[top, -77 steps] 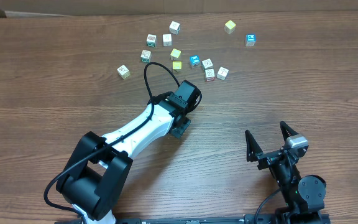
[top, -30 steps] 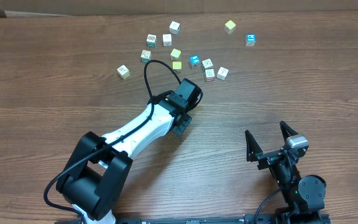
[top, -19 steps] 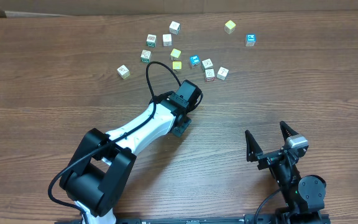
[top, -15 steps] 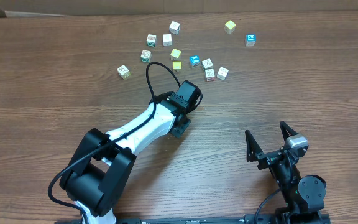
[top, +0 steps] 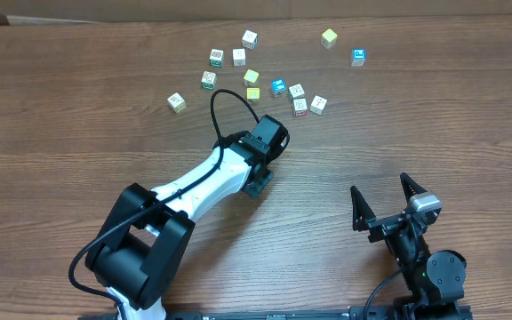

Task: Form a circle

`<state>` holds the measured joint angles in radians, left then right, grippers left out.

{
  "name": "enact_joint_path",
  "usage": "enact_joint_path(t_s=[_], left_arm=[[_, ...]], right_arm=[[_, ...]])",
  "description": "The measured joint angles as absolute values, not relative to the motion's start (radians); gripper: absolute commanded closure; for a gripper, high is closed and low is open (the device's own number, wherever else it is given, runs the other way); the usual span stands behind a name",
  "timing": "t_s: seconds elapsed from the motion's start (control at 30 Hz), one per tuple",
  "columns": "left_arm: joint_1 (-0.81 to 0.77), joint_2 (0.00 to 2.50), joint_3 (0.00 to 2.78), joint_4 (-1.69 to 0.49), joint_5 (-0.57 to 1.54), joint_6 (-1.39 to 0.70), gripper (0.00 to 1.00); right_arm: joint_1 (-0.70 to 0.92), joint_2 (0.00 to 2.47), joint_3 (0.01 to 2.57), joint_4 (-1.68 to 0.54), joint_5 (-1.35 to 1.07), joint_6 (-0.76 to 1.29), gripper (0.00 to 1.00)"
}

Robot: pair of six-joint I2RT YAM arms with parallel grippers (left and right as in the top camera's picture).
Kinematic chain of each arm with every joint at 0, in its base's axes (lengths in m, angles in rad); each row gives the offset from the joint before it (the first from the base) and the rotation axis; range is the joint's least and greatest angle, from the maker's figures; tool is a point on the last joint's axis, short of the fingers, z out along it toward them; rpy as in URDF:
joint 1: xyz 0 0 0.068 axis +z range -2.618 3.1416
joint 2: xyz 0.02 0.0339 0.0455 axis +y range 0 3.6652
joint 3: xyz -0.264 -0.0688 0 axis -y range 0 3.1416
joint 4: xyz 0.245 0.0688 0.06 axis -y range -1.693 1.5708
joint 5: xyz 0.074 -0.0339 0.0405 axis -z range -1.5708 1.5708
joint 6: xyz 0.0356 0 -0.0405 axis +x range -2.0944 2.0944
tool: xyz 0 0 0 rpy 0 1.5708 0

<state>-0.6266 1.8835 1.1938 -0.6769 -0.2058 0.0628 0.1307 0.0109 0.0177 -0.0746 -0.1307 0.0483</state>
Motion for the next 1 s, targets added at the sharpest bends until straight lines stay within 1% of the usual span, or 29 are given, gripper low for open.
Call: enact_joint_path(t_s=[0.67,0.83,1.0], left_arm=[[-0.627,1.884,1.194,-0.692,-0.198,0.081,0.96],[-0.627,1.884,1.195,-0.667,-0.197,0.081,0.96],[-0.627,1.884,1.243,-0.666,-0.195,0.081,0.96]], right_arm=[[0.131,0.011,0.018,-0.074,-0.131,0.048,0.0],[0.131,0.011,0.018,-0.075,-0.131,0.048,0.0],[0.131,0.011,0.018,-0.075,-0.131,0.049,0.0]])
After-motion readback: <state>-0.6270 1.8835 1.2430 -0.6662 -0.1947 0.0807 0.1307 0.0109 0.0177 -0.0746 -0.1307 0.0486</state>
